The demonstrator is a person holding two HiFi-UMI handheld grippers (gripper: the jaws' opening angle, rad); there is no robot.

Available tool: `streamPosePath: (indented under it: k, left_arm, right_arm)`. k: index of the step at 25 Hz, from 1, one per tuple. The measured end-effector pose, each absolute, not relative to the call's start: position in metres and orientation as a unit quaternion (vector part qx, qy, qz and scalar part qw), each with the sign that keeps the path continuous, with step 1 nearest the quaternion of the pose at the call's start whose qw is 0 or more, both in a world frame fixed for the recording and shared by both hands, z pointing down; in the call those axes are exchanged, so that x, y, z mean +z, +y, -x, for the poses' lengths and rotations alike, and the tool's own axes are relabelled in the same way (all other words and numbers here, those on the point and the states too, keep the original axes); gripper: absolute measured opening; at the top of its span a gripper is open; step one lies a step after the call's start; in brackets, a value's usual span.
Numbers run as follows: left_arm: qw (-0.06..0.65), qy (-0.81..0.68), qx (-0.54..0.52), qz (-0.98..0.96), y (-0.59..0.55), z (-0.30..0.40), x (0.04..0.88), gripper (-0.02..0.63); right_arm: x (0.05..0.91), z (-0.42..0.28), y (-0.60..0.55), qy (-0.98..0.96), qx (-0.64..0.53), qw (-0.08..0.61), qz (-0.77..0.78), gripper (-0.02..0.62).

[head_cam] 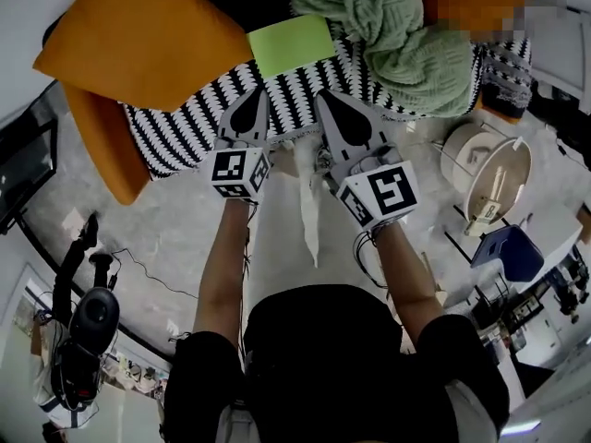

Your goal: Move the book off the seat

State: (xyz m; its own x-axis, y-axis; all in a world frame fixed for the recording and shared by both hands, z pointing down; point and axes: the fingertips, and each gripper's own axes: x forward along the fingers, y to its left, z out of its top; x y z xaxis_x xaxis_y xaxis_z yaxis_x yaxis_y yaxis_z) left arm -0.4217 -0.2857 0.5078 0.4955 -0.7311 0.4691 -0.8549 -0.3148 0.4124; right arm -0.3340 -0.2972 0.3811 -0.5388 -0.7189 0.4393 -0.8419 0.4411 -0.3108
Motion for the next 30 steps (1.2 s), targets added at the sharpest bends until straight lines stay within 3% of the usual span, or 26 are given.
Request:
streamPosePath:
  k: [6,14,30]
  left_arm:
    - [0.400,-0.479,0.087,-0.777,-0.278,0.419,0.596,0.011]
    - [0.436,-0.463,0.090,-0.766,-0.281,0.428,0.693,0.018]
    - [0.533,-0.437,0.072,-0.721,-0.274,0.422,0.800,0.239]
  right_arm:
    - [0.434,0.330,-0.292,-0.836,0.269,0.138,-0.459,0.015]
    - [0.517,0.330,-0.277,-0.827,0.294,0.165,-0.450,0.015]
    - [0.572,0.339,-0.267,-0.824,0.312,0.193,-0.432,0.015]
